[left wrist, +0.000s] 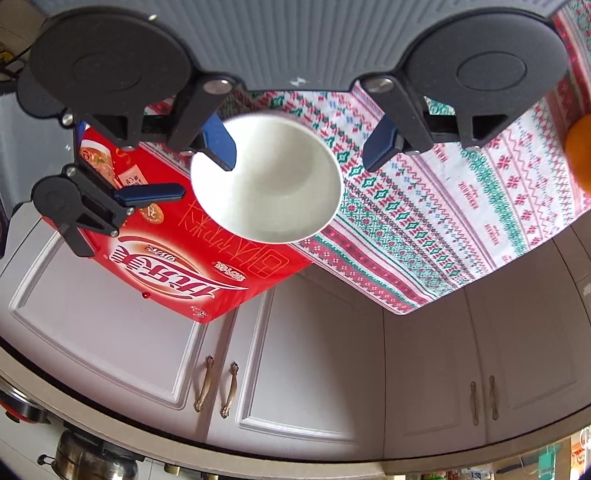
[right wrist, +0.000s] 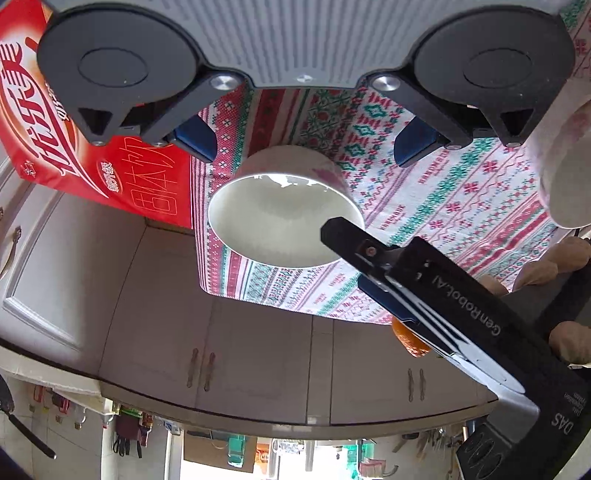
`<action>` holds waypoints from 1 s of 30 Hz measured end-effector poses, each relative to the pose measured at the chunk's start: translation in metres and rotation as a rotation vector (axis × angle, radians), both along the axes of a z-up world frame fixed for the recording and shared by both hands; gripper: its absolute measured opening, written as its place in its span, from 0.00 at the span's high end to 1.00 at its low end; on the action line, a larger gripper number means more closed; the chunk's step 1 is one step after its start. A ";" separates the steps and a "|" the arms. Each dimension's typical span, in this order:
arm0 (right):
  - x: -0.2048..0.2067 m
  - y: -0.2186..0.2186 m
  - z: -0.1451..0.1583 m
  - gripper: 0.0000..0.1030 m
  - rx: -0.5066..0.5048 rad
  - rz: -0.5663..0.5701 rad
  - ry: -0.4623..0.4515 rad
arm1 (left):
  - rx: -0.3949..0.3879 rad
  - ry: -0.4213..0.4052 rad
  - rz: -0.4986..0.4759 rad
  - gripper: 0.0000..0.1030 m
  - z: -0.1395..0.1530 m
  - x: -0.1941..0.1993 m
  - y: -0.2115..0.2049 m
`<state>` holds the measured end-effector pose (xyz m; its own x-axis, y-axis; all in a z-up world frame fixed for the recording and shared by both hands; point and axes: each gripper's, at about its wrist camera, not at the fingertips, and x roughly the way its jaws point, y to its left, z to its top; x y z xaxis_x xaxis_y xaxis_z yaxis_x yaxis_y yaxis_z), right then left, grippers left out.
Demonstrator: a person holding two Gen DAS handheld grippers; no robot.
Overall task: Organize plates and bowls
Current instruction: 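Move the left gripper toward the flower-print bowl beside the red box, then close the left gripper on the flower-print bowl rim, then carry the flower-print bowl with the left gripper onto the nested bowls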
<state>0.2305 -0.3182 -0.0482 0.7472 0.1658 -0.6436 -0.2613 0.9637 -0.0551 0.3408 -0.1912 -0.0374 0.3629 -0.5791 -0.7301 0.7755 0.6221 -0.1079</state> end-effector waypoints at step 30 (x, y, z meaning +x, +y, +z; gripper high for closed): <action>0.023 -0.006 0.003 0.13 0.027 -0.027 -0.014 | -0.007 0.093 -0.031 0.47 -0.023 0.035 -0.029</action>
<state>0.2532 -0.3244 -0.0451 0.7608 0.1624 -0.6283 -0.2346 0.9715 -0.0328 0.3763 -0.2204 -0.0600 0.2750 -0.5942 -0.7559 0.7809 0.5967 -0.1849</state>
